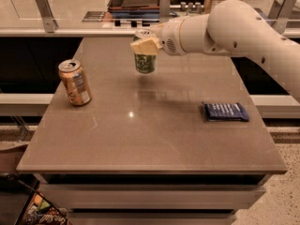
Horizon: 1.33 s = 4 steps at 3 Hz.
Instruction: Move green can near orange can
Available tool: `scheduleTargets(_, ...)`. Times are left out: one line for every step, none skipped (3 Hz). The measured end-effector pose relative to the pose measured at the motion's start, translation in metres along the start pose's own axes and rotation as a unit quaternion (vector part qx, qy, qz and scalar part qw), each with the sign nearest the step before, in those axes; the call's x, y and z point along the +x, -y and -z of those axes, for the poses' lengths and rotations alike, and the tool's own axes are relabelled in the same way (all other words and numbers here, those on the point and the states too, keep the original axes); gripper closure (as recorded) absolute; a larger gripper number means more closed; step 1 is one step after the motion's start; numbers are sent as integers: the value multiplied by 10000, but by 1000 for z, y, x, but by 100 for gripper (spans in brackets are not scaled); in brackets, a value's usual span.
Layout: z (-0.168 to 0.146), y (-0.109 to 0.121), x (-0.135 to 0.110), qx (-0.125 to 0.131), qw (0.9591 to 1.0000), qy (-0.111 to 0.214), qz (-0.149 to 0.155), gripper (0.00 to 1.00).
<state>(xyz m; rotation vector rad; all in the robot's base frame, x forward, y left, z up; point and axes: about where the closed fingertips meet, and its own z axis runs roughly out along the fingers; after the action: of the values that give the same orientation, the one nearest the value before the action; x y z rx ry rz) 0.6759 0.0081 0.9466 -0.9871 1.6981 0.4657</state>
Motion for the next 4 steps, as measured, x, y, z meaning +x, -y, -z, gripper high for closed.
scheduleTargets(-6, -33, -2, -379, 9993, -23, 73, 100)
scheduleTargets(-10, -70, -7, -675, 9974, -132, 195, 100)
scheduleTargets(-12, -90, -9, -770, 9965, -173, 263, 100)
scheduleTargets(-17, -107, -8, -835, 9957, -65, 393, 100)
